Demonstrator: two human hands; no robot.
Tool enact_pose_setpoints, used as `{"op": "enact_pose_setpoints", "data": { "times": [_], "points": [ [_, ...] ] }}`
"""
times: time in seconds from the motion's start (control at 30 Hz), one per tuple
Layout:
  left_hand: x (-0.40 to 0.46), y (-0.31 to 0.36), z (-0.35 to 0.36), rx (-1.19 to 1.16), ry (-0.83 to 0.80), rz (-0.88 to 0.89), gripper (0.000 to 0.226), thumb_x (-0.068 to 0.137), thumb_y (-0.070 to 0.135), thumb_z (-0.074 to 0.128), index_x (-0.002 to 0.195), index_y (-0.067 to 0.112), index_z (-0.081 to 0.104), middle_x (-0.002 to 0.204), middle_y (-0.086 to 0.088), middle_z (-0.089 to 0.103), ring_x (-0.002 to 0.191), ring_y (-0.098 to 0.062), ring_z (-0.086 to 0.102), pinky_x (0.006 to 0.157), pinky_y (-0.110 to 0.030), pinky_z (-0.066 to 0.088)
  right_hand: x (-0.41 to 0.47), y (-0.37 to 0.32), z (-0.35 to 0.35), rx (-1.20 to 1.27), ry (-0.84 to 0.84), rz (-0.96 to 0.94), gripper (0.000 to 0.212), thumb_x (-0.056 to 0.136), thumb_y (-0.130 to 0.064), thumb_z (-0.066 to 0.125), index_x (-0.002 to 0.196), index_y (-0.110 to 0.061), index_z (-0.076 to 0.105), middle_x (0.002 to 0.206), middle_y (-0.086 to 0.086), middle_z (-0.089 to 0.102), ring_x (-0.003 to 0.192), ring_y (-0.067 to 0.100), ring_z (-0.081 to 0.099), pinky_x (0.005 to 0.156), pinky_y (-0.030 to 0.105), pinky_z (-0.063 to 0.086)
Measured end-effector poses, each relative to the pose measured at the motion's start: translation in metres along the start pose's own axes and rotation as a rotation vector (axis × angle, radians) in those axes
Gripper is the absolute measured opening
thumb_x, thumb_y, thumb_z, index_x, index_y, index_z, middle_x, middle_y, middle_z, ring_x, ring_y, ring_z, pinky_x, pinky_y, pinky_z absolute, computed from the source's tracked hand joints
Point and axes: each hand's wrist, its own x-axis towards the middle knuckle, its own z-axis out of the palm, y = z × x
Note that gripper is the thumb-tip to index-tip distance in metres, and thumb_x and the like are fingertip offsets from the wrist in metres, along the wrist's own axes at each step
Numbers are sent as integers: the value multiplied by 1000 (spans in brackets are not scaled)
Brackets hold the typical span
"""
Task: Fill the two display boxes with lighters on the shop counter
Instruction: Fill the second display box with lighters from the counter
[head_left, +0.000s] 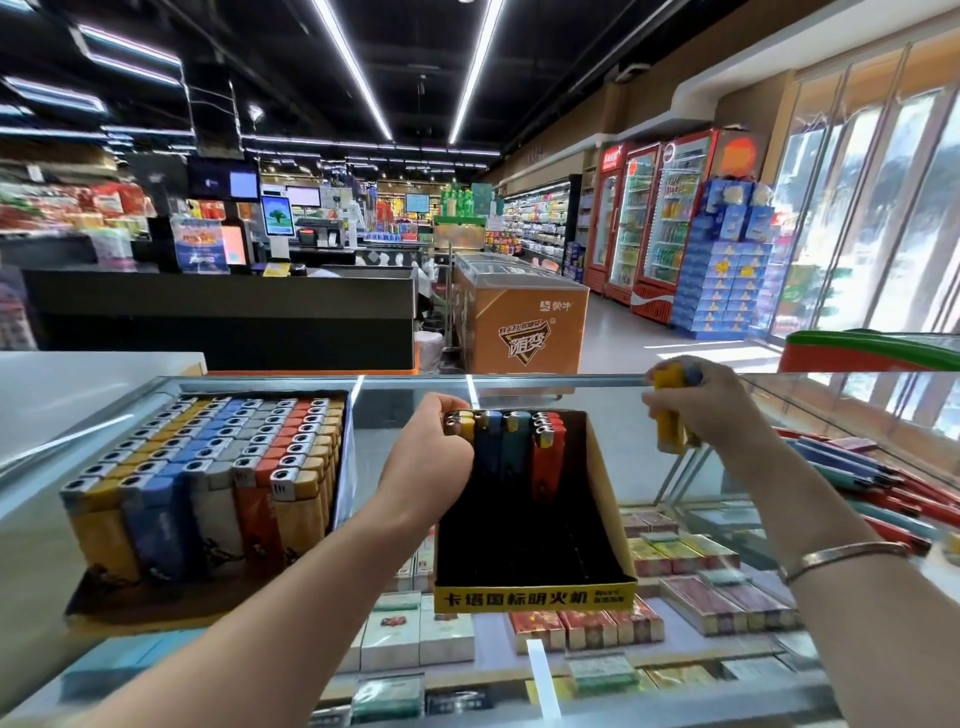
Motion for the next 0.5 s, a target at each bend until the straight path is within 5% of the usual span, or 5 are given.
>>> {"op": "enact_pose_setpoints", "data": {
  "times": [0.17,0.27,0.33,0.5],
  "points": [
    [2,8,-4,57,-63,46,39,75,-3,49,102,26,51,105,-4,47,91,-17,52,70,-25,50,-19,-32,19,409,-109,102,13,78,-14,69,78,-13,57,62,6,58,50,16,52,41,22,41],
    [-3,9,-5,220,28,296,40,79,9,58,104,37,48,116,8,42,113,-11,34,89,-28,32,-30,-44,34,569,-273,97,17,72,-17,71,70,-11,54,61,13,61,47,20,57,42,23,46],
    [-9,13,-4,328,97,506,38,79,19,65,107,40,50,111,16,44,113,-4,30,92,-25,24,-35,-49,40,634,-327,68,17,65,-19,73,64,-13,57,57,8,63,48,22,62,46,25,52],
    [-19,19,-1,372,102,751,41,73,39,71,111,35,57,91,33,46,99,-4,49,84,-23,40,-42,-50,50,715,-456,13,13,66,-21,75,57,-20,66,60,9,65,52,23,65,48,26,54]
  ]
}}
